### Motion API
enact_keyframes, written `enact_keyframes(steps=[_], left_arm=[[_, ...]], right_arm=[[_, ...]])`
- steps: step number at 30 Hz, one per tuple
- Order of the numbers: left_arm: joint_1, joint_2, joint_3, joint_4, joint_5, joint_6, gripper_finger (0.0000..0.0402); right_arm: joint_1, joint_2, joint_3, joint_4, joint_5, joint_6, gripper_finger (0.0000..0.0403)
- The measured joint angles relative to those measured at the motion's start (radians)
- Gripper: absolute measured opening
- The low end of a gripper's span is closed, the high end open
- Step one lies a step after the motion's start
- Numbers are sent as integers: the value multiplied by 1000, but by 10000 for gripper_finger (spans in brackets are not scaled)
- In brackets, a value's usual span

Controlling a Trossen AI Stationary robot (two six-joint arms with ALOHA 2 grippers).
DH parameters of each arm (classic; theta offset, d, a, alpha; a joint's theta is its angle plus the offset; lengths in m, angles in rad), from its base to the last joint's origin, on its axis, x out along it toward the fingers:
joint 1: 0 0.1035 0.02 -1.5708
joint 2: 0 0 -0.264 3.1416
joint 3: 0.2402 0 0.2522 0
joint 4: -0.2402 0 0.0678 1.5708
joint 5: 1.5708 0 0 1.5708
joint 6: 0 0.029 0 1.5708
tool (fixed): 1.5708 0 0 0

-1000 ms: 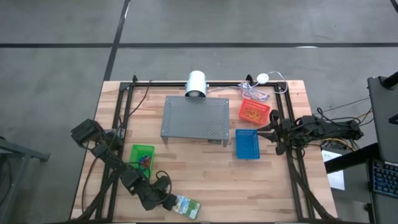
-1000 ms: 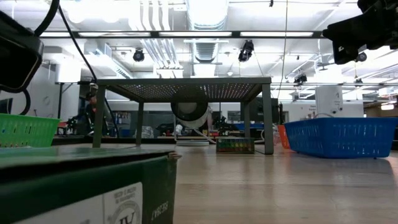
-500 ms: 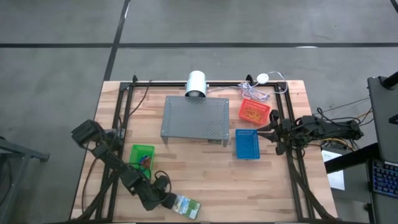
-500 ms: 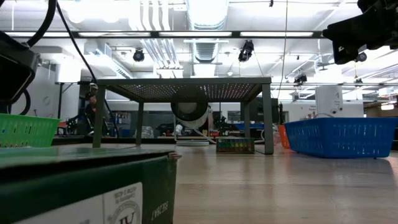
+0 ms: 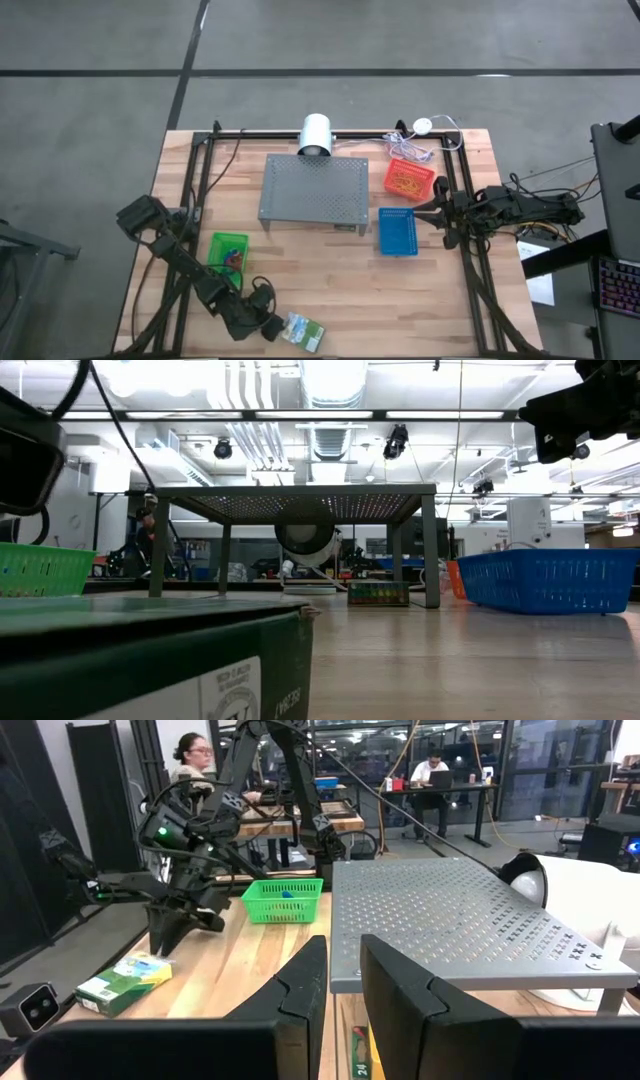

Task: Pick & Place Office Desk Supplies
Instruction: Put the bottom pack of yellow crayons into the blue bin

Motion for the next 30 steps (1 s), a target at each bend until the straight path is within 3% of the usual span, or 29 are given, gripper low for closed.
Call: enact_keyframes(steps=[30], left_arm=[[16,17,0,76,-16,90,94]], right_arm=[[0,0,0,0,0,0,63]])
